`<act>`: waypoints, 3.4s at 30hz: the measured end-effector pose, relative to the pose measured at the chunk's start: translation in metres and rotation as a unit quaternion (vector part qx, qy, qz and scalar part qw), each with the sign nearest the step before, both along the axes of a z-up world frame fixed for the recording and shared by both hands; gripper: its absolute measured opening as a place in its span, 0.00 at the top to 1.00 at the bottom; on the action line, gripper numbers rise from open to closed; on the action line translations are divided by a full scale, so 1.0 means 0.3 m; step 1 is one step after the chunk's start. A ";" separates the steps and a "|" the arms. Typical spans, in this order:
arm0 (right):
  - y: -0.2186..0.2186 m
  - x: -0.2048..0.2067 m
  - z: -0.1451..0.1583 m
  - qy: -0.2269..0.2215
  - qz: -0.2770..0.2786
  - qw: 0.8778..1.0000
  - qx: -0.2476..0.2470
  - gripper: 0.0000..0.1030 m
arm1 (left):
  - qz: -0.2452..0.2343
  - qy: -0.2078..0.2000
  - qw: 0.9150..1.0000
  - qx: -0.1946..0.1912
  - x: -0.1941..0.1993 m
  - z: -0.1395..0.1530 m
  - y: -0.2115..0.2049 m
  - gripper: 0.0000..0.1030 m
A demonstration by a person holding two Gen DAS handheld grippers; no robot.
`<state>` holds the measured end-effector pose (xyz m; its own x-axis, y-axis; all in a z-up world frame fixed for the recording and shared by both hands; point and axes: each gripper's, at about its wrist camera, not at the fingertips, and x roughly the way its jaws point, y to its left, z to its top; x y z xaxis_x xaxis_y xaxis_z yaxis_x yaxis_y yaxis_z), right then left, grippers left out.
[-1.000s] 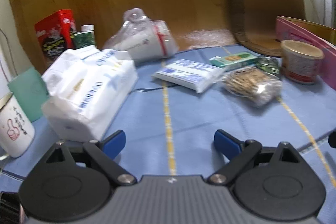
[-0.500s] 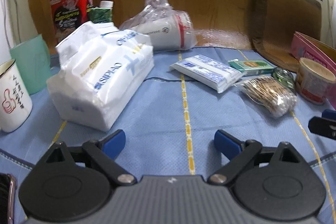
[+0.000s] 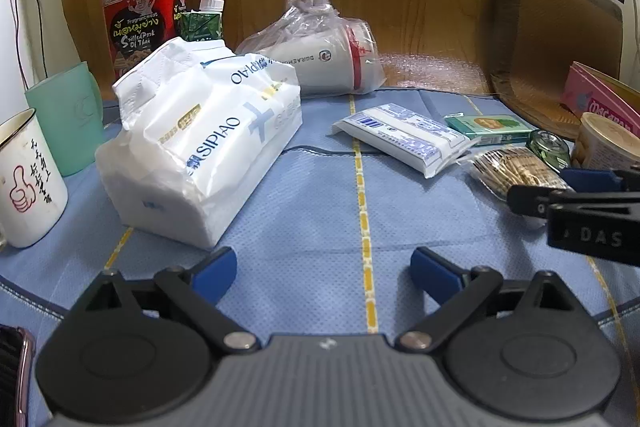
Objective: Organize soft objects
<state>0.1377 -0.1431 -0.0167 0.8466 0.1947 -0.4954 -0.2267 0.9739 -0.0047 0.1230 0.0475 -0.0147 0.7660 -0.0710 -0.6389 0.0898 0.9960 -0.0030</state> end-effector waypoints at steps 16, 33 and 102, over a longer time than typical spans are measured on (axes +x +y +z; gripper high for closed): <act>-0.049 -0.164 -0.020 0.008 0.061 0.998 0.009 0.48 | -0.001 0.000 1.000 0.001 0.003 -0.002 0.001 0.05; -0.358 -0.493 -0.072 -0.015 -0.031 0.999 0.029 0.48 | 0.010 0.001 1.000 0.012 0.006 -0.005 -0.001 0.01; -0.530 -0.468 0.002 -0.077 -0.121 0.982 0.123 0.39 | -0.190 -0.021 0.982 -0.005 -0.157 0.158 -0.552 0.15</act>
<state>-0.0027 -0.3020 -0.0160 0.9440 0.0765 -0.3209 -0.0041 0.9754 0.2203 0.0758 -0.1181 0.0327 0.7083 -0.3622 -0.6059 0.4547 0.8906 -0.0008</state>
